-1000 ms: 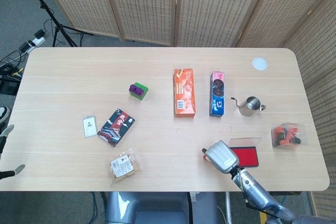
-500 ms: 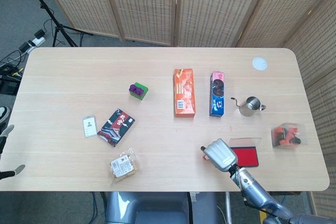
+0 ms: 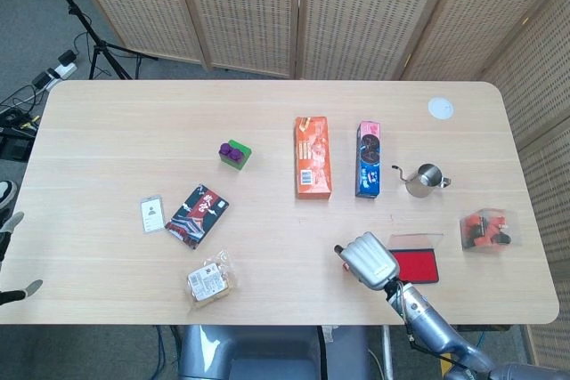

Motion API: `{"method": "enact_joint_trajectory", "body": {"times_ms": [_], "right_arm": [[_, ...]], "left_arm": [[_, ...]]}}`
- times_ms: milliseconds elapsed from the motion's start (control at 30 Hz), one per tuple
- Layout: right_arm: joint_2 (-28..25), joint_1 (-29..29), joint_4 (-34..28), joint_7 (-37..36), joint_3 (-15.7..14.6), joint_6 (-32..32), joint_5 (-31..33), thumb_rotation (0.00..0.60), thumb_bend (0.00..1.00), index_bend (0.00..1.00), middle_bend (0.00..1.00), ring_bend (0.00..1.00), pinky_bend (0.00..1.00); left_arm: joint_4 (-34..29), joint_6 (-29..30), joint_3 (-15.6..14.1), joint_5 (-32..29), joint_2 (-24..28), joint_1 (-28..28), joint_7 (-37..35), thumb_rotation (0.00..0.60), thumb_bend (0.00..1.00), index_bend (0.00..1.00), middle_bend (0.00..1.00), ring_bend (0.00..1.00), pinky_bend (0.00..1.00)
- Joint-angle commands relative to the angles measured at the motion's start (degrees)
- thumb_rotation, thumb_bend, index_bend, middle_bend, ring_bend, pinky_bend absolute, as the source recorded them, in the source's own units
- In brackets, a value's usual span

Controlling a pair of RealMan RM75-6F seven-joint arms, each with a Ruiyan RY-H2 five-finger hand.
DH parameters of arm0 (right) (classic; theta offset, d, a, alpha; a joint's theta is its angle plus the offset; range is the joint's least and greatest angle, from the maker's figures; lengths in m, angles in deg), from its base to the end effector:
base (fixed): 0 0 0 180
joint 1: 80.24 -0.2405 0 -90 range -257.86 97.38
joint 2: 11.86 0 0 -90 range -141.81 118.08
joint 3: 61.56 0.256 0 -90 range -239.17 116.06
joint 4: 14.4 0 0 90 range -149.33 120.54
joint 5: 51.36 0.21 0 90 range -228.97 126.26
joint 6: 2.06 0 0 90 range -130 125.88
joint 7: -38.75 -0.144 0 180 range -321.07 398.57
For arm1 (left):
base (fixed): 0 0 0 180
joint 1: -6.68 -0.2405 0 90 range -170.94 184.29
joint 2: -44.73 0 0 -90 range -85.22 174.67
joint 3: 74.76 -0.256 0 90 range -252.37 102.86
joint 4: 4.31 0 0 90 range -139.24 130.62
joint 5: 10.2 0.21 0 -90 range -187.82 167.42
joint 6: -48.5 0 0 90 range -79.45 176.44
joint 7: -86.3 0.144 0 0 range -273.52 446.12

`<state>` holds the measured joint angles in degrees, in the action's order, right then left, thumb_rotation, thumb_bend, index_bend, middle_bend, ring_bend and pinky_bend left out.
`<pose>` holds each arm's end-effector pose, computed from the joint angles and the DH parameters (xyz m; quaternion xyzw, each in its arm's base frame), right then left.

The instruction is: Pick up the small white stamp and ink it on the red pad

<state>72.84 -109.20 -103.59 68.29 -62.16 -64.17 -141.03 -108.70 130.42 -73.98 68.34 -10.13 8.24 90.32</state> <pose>-0.1894 -0.2469 -0.0129 0.8326 -0.2090 0.3257 0.3962 -0.3123 0.1514 0.1842 -0.5661 -0.4527 -0.3140 0.6131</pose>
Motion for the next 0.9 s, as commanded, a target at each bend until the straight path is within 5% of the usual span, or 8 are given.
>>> {"method": "enact_joint_trajectory", "body": {"times_ms": [33,167,233,333,467,667,900], "right_arm": [[-3.1,0.3,-4.4,-0.7,0.5,-2.7,-2.0,0.6,0.31,0.52,0.85,0.97,1.0],[-7.5,1.0,-8.8,-2.9,1.3,-7.1,-5.0,0.6,0.27,0.46,0.71,0.85,1.0],[-10.0,1.6,-10.0,-4.7,1.8,-9.6,-6.4,0.6,0.2,0.39,0.59,0.71,0.93],[-13.3,2.9,-10.7,-7.2,2.4,-13.2,-7.4,0.6,0.04,0.27,0.35,0.35,0.68],[-17.1,5.4,-10.7,-9.7,2.4,-16.8,-7.2,0.6,0.0,0.09,0.03,0.01,0.33],[-20.4,11.5,-11.2,-6.7,2.4,-21.9,-1.6,0.6,0.0,0.0,0.0,0.0,0.07],[-18.4,17.7,-9.7,-11.9,4.2,-28.6,4.9,0.6,0.0,0.0,0.0,0.0,0.02]], "left_arm": [[0.0,0.0,0.0,0.0,0.1,0.0,-0.1,0.6,0.0,0.0,0.0,0.0,0.0],[0.0,0.3,0.1,0.2,0.2,-0.1,-0.5,0.6,0.0,0.0,0.0,0.0,0.0],[-0.1,0.5,0.0,0.5,0.3,-0.2,-0.8,0.6,0.0,0.0,0.0,0.0,0.0],[0.0,0.8,-0.1,0.8,0.4,-0.4,-1.1,0.6,0.0,0.0,0.0,0.0,0.0],[0.2,1.2,0.0,1.0,0.3,-0.5,-1.3,0.6,0.0,0.0,0.0,0.0,0.0],[1.6,4.6,1.4,0.7,-1.9,-1.2,1.0,0.6,0.0,0.0,0.0,0.0,0.0],[2.5,6.3,1.8,1.1,-2.7,-1.8,0.4,0.6,0.0,0.0,0.0,0.0,0.0]]}}
